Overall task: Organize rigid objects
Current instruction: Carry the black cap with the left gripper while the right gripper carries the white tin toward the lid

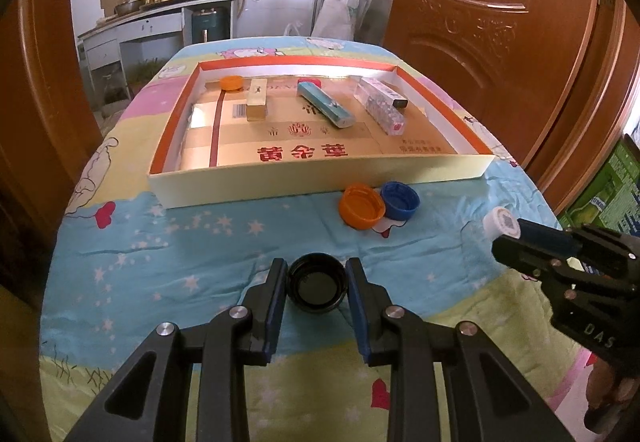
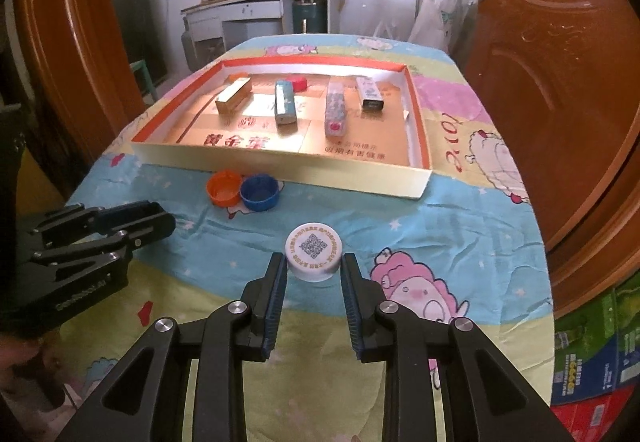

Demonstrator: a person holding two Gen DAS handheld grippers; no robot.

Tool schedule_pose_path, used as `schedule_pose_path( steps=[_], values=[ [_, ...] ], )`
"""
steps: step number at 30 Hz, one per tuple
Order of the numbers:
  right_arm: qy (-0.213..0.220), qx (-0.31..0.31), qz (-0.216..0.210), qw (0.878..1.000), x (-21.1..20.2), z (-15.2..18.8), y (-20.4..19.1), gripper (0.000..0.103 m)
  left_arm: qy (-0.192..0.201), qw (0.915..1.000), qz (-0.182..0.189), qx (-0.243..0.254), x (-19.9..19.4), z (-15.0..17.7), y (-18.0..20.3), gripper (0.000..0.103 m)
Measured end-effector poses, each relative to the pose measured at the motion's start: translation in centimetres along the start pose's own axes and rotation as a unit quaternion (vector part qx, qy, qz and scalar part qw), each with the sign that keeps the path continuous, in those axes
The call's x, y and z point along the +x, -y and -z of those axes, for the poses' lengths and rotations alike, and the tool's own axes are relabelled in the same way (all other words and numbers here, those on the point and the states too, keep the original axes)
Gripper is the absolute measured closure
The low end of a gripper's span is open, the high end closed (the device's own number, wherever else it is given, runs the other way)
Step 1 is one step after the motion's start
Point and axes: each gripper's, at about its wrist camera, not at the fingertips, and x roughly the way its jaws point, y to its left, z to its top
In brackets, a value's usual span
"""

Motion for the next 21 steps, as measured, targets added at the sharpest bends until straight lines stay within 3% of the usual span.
schedule_pose_path(
  steps=[21],
  values=[
    [0.020, -0.004, -0.008, 1.000, -1.5, -1.6, -0.4, 0.075, 0.037, 0.9992, 0.011, -0.010, -2.7, -2.7, -0.2, 0.073]
  ],
)
